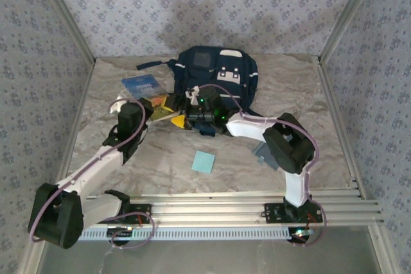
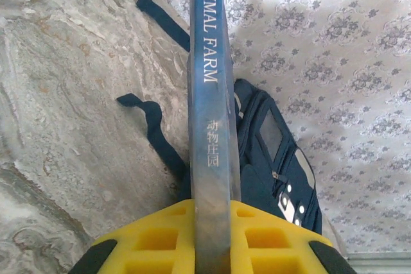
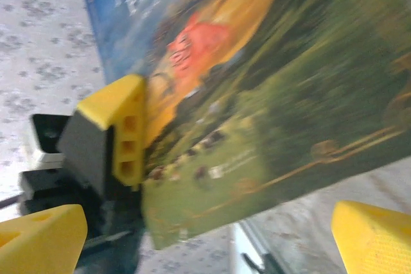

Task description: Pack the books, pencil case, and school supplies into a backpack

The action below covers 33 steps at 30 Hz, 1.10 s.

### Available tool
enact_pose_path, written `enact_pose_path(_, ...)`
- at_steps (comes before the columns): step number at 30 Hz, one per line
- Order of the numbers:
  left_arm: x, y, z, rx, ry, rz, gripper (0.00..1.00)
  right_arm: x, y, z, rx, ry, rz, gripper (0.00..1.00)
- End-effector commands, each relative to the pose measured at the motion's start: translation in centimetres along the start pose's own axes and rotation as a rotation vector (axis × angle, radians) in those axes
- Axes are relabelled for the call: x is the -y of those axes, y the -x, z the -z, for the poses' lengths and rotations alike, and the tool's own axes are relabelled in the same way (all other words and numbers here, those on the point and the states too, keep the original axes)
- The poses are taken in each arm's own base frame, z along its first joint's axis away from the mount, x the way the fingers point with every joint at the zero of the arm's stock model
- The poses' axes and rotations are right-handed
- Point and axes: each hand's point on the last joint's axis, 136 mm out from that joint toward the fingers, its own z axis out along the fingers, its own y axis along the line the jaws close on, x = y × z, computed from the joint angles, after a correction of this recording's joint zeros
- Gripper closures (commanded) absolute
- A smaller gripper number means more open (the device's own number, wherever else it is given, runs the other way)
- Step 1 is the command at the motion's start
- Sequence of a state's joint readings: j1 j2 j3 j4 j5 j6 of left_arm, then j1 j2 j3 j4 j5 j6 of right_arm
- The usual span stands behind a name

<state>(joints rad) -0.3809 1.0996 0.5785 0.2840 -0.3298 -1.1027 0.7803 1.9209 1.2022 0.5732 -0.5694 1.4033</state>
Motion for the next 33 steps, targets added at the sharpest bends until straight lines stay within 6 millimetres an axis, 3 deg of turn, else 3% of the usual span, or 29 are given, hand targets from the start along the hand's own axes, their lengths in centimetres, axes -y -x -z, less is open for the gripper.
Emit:
enact_pose_path(1, 3.2, 2.9, 0.8, 0.156, -0.108, 0.111, 1.00, -1.9, 1.3, -0.6, 0.076, 0.118, -0.074, 0.00)
enact_pose_path(10, 3.2, 2.1, 1.1, 0.163, -0.128, 0.169, 1.00, -1.9, 1.9, -1.5, 0.101, 0.190, -0.166, 0.00)
enact_pose_path(11, 3.2, 1.9, 1.2, 0.156, -0.132, 0.180, 1.00, -0.5, 1.9, -1.3, 0.116, 0.172, -0.180, 0.00)
enact_pose_path(14, 3.2, 1.5, 1.5, 0.143, -0.130, 0.183, 1.00, -0.8, 3.1, -0.9, 0.165, 0.206, -0.169, 0.05)
enact_pose_path(18, 2.7, 1.1, 1.9, 0.133, -0.114, 0.188, 1.00, -1.5, 4.3, -0.5, 0.202, 0.243, -0.155, 0.27)
enact_pose_path(22, 2.1, 0.5, 1.7, 0.115, -0.096, 0.195, 1.00, -1.6, 4.5, -0.7, 0.198, 0.260, -0.164, 0.66)
enact_pose_path(30, 1.6, -0.3, 1.6, 0.098, -0.075, 0.180, 1.00, -1.2, 4.9, -0.2, 0.208, 0.251, -0.166, 1.00)
enact_pose_path(31, 1.7, -0.4, 1.6, 0.089, -0.076, 0.171, 0.97, -1.1, 5.2, 0.1, 0.216, 0.246, -0.159, 1.00)
enact_pose_path(32, 2.0, -0.5, 1.6, 0.081, -0.081, 0.155, 0.80, -1.0, 5.5, 0.4, 0.225, 0.242, -0.153, 1.00)
enact_pose_path(33, 2.3, -0.6, 1.6, 0.068, -0.084, 0.136, 0.49, -0.9, 5.8, 0.9, 0.235, 0.232, -0.141, 1.00)
